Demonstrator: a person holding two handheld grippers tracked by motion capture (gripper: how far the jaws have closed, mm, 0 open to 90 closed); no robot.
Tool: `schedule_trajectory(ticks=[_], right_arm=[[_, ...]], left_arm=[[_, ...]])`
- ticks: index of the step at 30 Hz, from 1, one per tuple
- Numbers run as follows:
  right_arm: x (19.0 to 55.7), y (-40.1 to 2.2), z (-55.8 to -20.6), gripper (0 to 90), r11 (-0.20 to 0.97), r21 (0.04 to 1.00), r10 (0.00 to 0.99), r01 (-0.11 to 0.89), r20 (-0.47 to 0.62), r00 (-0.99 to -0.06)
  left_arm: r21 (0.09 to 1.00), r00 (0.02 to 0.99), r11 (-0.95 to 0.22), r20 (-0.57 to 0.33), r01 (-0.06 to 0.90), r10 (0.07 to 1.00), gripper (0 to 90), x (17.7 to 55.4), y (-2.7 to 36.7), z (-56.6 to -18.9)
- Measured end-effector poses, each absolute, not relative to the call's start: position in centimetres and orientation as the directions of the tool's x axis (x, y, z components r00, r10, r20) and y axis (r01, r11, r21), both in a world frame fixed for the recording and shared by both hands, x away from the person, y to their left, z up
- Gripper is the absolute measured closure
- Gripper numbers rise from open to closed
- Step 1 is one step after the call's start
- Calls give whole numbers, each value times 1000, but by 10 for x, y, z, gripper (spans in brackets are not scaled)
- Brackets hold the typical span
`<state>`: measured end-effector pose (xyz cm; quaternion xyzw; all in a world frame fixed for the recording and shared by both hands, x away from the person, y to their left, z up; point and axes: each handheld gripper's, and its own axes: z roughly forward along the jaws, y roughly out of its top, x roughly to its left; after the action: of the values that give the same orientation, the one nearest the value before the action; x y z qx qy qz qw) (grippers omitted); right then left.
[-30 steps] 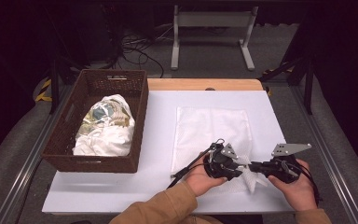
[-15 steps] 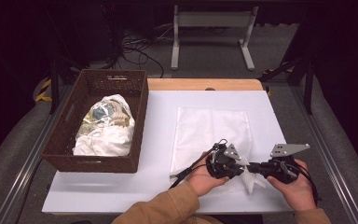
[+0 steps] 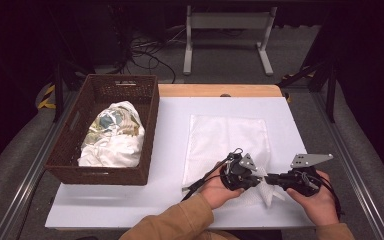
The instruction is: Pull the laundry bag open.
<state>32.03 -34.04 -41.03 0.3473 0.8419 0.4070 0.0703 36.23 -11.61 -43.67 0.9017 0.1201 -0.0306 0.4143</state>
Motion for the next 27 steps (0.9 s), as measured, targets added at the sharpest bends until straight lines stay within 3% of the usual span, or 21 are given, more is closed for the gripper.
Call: schedule_trajectory(ticks=[27], right_arm=[[320,-347,-408,864,422,737,662,528,148,-735]], left_arm=[[725,965,-638,-163,259,206,868,361,-107,-431]])
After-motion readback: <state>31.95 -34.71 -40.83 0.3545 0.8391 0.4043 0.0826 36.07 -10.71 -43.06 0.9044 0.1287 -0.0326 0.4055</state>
